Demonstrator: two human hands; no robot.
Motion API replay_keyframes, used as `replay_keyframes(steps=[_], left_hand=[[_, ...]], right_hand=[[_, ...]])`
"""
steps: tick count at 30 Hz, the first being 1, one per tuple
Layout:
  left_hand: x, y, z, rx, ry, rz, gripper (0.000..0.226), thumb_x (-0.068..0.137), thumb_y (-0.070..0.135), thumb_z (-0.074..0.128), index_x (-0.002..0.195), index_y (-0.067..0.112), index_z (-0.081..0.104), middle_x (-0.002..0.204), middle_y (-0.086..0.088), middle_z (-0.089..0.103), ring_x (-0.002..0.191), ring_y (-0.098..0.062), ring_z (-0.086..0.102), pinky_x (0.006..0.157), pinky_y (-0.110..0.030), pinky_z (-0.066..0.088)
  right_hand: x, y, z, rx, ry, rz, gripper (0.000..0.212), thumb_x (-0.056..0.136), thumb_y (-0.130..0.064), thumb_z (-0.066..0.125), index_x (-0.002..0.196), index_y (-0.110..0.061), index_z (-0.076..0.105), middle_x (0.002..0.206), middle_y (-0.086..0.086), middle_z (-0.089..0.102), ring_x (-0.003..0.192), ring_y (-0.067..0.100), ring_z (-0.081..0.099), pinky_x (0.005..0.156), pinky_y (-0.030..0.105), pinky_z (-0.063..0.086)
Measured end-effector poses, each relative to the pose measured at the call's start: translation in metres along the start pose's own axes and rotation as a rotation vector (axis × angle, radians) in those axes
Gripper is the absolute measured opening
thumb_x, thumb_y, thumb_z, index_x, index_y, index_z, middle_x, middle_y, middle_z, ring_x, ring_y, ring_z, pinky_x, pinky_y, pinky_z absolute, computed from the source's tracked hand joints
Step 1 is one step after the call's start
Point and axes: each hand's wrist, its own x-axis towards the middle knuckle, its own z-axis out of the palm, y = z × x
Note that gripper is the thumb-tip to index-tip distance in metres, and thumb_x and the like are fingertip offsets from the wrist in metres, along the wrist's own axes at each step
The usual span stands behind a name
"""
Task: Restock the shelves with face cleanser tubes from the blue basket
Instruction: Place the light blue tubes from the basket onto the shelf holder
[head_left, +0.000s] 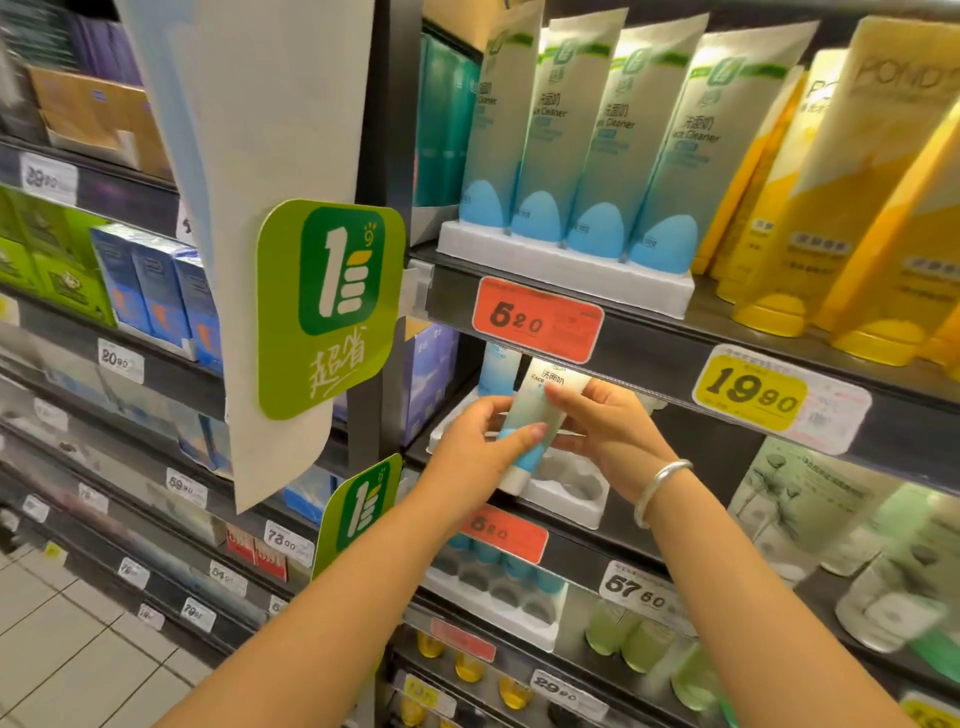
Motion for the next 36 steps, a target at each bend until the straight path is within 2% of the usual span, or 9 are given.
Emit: replay_keyframes(steps=[4, 6, 10, 13, 15, 17, 22, 28, 36], left_hand=[[0.001, -0.009, -0.007, 0.264, 0.133, 0.097, 0.023, 0.084, 0.025, 0.066, 0.105, 0.018, 0.062, 0.101, 0.005, 0.065, 0.092, -0.007, 0.059, 0.082, -0.020, 0.047], [-0.001, -0.016, -0.011, 0.410, 0.098, 0.140, 0.019, 0.084, 0.028, 0.066, 0.100, 0.018, 0.067, 0.104, 0.004, 0.066, 0.097, -0.012, 0.059, 0.089, -0.031, 0.047], [-0.006, -0.026, -0.011, 0.672, 0.016, 0.185, 0.014, 0.084, 0.038, 0.062, 0.093, 0.029, 0.067, 0.105, 0.012, 0.064, 0.104, -0.011, 0.053, 0.095, -0.038, 0.040], [-0.005, -0.028, -0.007, 0.786, -0.001, 0.203, 0.016, 0.086, 0.039, 0.058, 0.101, 0.034, 0.064, 0.111, 0.015, 0.061, 0.113, -0.010, 0.047, 0.105, -0.042, 0.027], [-0.004, -0.026, -0.006, 0.786, -0.008, 0.226, 0.018, 0.087, 0.037, 0.058, 0.103, 0.033, 0.065, 0.112, 0.013, 0.061, 0.114, -0.012, 0.046, 0.106, -0.041, 0.027], [-0.003, -0.025, -0.006, 0.754, -0.004, 0.246, 0.020, 0.086, 0.034, 0.060, 0.104, 0.030, 0.067, 0.112, 0.010, 0.063, 0.112, -0.014, 0.047, 0.102, -0.037, 0.032], [-0.001, -0.025, -0.010, 0.715, 0.011, 0.257, 0.021, 0.087, 0.031, 0.060, 0.106, 0.026, 0.068, 0.112, 0.007, 0.064, 0.111, -0.014, 0.048, 0.101, -0.035, 0.034], [-0.002, -0.027, -0.010, 0.674, -0.013, 0.224, 0.020, 0.087, 0.029, 0.061, 0.105, 0.024, 0.069, 0.110, 0.006, 0.063, 0.109, -0.015, 0.049, 0.100, -0.035, 0.036], [0.000, -0.026, -0.019, 0.632, 0.020, 0.179, 0.014, 0.086, 0.025, 0.061, 0.096, 0.023, 0.070, 0.106, 0.004, 0.064, 0.104, -0.015, 0.054, 0.095, -0.039, 0.041]], right_hand=[[0.009, -0.004, -0.010, 0.111, 0.313, 0.004, 0.025, 0.086, -0.010, 0.062, 0.107, 0.001, 0.061, 0.097, 0.010, 0.064, 0.090, 0.021, 0.063, 0.069, 0.024, 0.058], [0.015, -0.003, -0.017, 0.059, 0.425, 0.018, 0.031, 0.085, -0.009, 0.063, 0.116, -0.002, 0.059, 0.111, 0.015, 0.063, 0.104, 0.025, 0.060, 0.087, 0.033, 0.054], [0.025, 0.007, -0.020, -0.103, 0.517, 0.115, 0.005, 0.089, -0.019, 0.058, 0.094, -0.018, 0.057, 0.115, 0.010, 0.060, 0.107, 0.024, 0.057, 0.100, 0.043, 0.044], [0.033, 0.010, -0.017, -0.194, 0.548, 0.070, 0.014, 0.091, -0.021, 0.055, 0.104, -0.015, 0.056, 0.107, 0.004, 0.060, 0.091, 0.016, 0.057, 0.081, 0.027, 0.048], [0.038, 0.006, -0.012, -0.241, 0.558, 0.060, 0.007, 0.092, -0.020, 0.053, 0.086, -0.016, 0.054, 0.084, -0.002, 0.055, 0.074, 0.013, 0.051, 0.066, 0.020, 0.042], [0.043, 0.002, -0.007, -0.331, 0.541, 0.016, 0.021, 0.093, -0.020, 0.052, 0.072, -0.022, 0.046, 0.077, -0.004, 0.050, 0.081, 0.017, 0.049, 0.075, 0.029, 0.045], [0.047, -0.001, 0.008, -0.449, 0.501, -0.173, 0.021, 0.090, -0.019, 0.056, 0.100, -0.001, 0.060, 0.107, 0.016, 0.063, 0.103, 0.032, 0.057, 0.083, 0.031, 0.043], [0.055, 0.002, 0.011, -0.589, 0.354, -0.063, 0.032, 0.092, -0.036, 0.051, 0.118, -0.018, 0.055, 0.118, 0.004, 0.057, 0.095, 0.016, 0.049, 0.083, 0.026, 0.039], [0.054, 0.011, 0.025, -0.521, 0.369, -0.080, 0.020, 0.090, -0.022, 0.057, 0.104, -0.009, 0.061, 0.113, 0.013, 0.063, 0.107, 0.028, 0.058, 0.098, 0.041, 0.045]])
